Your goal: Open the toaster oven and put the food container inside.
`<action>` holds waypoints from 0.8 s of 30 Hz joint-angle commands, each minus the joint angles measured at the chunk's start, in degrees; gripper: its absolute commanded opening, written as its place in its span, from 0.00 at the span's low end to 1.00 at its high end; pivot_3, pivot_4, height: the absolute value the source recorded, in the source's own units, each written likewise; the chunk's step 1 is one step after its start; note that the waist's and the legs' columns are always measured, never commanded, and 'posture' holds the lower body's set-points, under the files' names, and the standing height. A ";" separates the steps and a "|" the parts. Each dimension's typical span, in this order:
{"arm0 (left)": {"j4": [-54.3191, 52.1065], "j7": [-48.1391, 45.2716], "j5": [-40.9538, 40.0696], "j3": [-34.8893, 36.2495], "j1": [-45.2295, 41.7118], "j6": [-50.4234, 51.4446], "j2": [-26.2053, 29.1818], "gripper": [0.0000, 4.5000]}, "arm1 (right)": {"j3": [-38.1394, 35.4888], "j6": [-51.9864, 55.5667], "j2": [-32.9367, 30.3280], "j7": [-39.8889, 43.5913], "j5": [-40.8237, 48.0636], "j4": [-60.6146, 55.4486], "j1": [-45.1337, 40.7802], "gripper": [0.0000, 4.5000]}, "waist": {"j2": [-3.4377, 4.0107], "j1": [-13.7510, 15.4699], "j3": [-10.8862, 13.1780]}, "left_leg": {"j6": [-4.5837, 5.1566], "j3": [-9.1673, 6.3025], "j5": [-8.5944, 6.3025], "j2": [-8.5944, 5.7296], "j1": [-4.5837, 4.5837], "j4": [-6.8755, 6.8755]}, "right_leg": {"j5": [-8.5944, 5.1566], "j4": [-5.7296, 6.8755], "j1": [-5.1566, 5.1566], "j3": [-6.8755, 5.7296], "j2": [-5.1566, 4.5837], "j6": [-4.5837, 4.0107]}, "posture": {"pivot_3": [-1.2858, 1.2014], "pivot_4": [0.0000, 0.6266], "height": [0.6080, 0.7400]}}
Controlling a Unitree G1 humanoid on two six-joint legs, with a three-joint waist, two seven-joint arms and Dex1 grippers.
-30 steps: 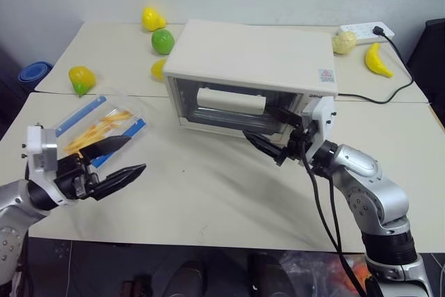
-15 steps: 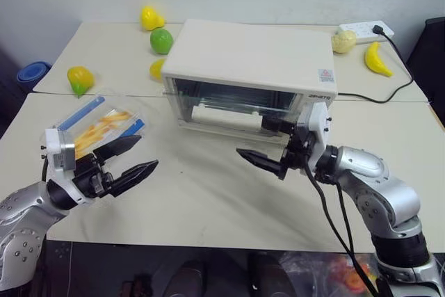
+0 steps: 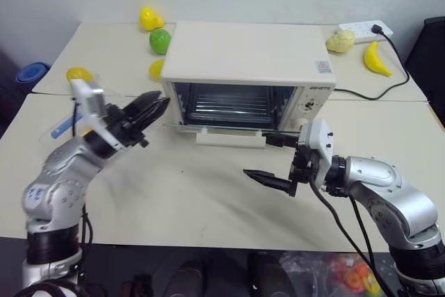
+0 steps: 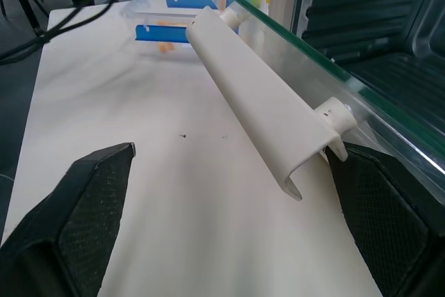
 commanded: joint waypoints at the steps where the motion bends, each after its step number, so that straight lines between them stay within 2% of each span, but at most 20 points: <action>1: 2.80 -4.03 4.96 -2.32 -1.81 -3.08 1.72 0.07 | 2.03 -2.18 -0.58 2.83 -0.76 -3.20 0.91 1.00 | 0.00 -0.16 0.00 | 0.00 0.00 0.00 0.01 -0.01 -0.01 | 0.00 0.00 -0.02 0.00 0.00 0.00 | 0.52 0.24 1.00; 2: 4.14 -5.24 6.26 -3.34 -2.45 -3.79 1.83 0.00 | 1.99 -2.89 -0.69 2.99 -1.27 -2.66 1.23 1.00 | 0.00 -0.17 0.00 | 0.00 0.00 0.00 0.01 -0.01 -0.01 | 0.00 0.00 -0.02 0.00 0.00 0.00 | 0.52 0.24 1.00; 9: 7.46 -11.01 8.77 -6.23 -3.40 -5.40 0.38 0.00 | -0.98 -9.67 0.51 1.47 -3.50 -0.57 7.70 1.00 | 0.00 0.62 0.00 | 0.01 -0.02 0.00 -0.04 -0.05 0.03 | 0.01 -0.02 -0.01 -0.03 -0.06 0.02 | 0.52 0.24 1.00; 16: 8.78 -18.27 12.14 -9.99 -1.28 -7.61 0.71 0.00 | -13.64 -20.14 0.16 4.42 -2.97 1.69 24.69 1.00 | -0.03 2.25 0.02 | 0.12 -0.17 0.01 -0.28 -0.11 0.16 | 0.05 -0.08 0.15 -0.16 -0.22 0.09 | 0.52 0.24 1.00; 24: 10.93 -19.90 22.41 -15.30 3.76 -16.63 0.76 0.00 | -21.99 -26.72 0.43 6.16 -4.08 2.75 33.22 1.00 | -0.03 1.86 0.02 | 0.17 -0.06 0.06 -0.23 0.06 0.08 | 0.11 -0.04 0.21 -0.03 -0.17 0.21 | 0.52 0.24 1.00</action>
